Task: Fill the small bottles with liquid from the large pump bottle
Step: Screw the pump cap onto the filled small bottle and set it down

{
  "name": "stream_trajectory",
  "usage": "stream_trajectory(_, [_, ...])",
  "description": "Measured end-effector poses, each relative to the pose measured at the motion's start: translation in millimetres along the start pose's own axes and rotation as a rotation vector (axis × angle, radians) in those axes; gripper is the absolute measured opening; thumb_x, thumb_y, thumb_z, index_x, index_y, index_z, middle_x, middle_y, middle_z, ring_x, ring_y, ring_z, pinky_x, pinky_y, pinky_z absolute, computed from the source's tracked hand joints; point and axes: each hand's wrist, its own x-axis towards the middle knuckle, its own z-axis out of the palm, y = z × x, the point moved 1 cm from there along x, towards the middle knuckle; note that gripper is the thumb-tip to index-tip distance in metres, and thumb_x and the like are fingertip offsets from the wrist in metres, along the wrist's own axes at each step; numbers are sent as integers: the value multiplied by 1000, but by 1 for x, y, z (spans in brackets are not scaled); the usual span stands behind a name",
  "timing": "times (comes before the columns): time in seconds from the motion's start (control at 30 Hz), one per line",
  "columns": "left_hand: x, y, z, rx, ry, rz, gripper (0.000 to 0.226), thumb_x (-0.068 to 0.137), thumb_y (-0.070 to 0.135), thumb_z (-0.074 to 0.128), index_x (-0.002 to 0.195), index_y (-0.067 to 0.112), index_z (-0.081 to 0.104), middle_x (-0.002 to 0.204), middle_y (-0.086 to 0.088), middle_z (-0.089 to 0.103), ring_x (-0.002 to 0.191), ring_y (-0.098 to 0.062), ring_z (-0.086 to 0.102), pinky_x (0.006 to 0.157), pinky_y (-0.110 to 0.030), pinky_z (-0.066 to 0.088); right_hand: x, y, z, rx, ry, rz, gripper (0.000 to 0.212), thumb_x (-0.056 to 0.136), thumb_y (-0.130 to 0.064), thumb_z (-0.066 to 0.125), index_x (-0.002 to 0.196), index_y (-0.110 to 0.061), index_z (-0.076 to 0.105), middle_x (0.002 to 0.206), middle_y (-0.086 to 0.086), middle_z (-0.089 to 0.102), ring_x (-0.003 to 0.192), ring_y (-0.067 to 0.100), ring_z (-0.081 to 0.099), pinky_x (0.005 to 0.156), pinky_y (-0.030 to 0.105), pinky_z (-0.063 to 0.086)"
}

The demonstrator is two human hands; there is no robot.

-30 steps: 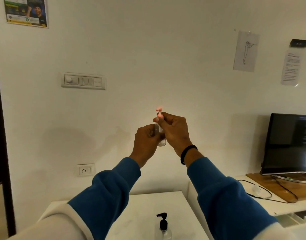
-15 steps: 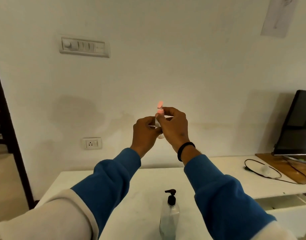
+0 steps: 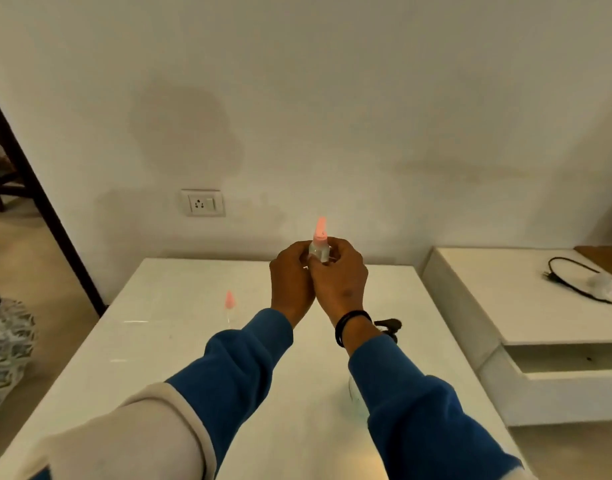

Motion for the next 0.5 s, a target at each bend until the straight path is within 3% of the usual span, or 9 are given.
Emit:
stream_trajectory(0.1, [-8, -36, 12, -100, 4, -117, 21, 99, 6, 56, 87, 13, 71, 74, 9, 66, 61, 4, 60, 60, -10, 44, -3, 35, 16, -11, 7, 51, 23, 89, -15, 71, 93, -33, 57, 83, -23, 58, 79, -1, 59, 67, 7, 41])
stream_trajectory(0.33, [-28, -132, 39, -54, -85, -236, 17, 103, 10, 55, 104, 9, 72, 82, 11, 68, 71, 14, 62, 61, -3, 45, -11, 129, 53, -70, 9, 199, 16, 95, -15, 65, 104, -27, 61, 96, -14, 60, 82, 1, 59, 62, -1, 39])
stream_trajectory(0.5, [-37, -178, 60, -42, -110, -295, 19, 104, 15, 55, 110, 13, 73, 92, 6, 73, 79, 5, 66, 66, -3, 47, -12, 181, 69, -118, 30, 276, 26, 97, -13, 60, 123, -18, 64, 113, -4, 68, 102, 11, 63, 83, 10, 45])
